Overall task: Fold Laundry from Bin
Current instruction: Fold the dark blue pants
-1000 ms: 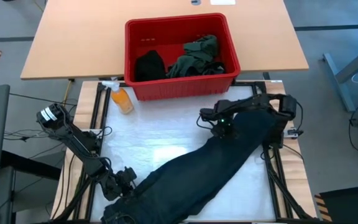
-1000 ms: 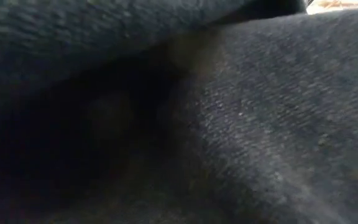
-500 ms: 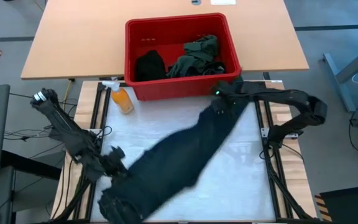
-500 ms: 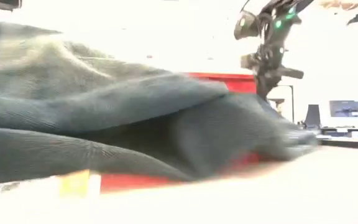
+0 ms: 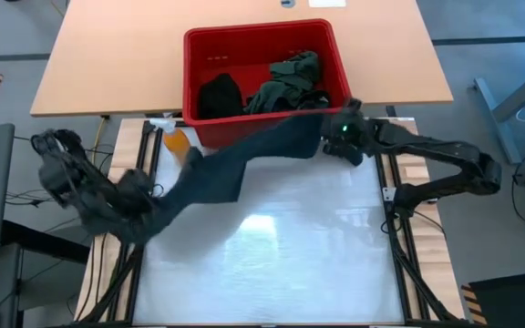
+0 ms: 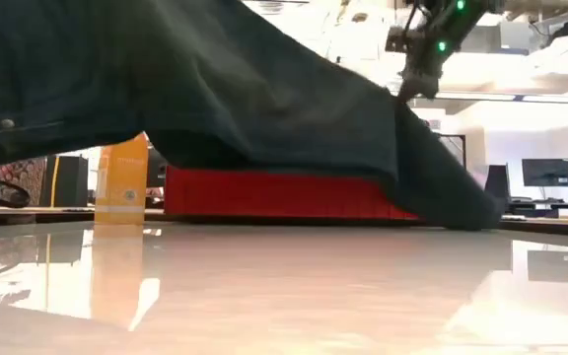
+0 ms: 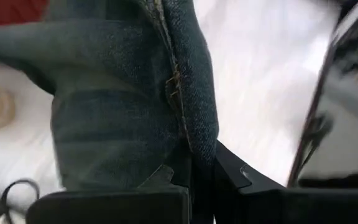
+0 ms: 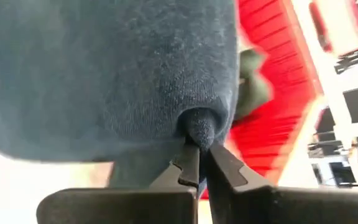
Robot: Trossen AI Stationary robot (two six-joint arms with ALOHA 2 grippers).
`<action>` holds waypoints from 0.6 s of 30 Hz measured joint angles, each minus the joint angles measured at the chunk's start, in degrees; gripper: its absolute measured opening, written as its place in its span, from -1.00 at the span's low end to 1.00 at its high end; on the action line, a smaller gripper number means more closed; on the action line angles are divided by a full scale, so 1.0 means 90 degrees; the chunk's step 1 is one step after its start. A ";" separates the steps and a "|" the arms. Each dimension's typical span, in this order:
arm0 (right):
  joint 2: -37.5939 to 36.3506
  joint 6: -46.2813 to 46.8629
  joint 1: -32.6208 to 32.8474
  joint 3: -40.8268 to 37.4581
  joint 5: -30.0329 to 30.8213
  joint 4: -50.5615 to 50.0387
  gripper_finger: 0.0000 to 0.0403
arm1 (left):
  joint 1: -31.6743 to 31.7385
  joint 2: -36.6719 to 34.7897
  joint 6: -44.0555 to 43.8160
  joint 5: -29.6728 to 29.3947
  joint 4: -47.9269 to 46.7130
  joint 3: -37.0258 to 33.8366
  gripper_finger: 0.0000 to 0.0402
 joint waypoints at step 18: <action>0.0079 0.4418 0.4627 -0.2480 0.1201 -0.1003 -0.86 | -0.0408 0.4866 0.0051 0.3197 0.1480 0.0327 -0.97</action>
